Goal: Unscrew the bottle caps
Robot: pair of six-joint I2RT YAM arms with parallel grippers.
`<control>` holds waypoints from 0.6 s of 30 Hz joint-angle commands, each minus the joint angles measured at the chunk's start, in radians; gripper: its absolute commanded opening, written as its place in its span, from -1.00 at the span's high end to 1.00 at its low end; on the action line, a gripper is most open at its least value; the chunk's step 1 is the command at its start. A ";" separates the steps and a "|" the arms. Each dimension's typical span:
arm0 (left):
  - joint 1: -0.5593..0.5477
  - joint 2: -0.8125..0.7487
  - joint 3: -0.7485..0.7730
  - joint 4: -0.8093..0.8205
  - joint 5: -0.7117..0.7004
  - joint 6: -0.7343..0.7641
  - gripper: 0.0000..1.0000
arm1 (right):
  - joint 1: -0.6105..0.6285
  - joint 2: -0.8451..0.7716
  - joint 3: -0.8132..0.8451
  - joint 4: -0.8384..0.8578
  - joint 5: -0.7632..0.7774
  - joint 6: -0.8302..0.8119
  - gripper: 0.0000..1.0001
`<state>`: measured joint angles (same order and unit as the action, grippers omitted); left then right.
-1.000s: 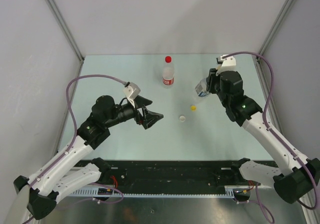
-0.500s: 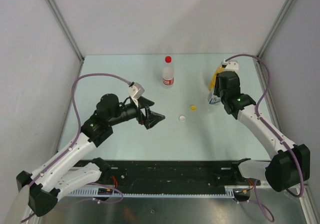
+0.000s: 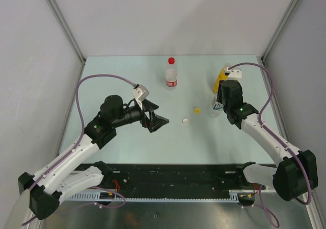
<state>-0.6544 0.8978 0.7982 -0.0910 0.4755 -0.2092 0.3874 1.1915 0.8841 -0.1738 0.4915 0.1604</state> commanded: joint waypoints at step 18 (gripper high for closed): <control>-0.004 -0.043 -0.007 0.023 -0.007 -0.002 -0.99 | 0.008 -0.194 -0.010 0.089 -0.196 0.004 -0.68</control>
<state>-0.6544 0.8753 0.7982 -0.0906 0.4812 -0.2096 0.3916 1.0527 0.8703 -0.1463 0.3500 0.1608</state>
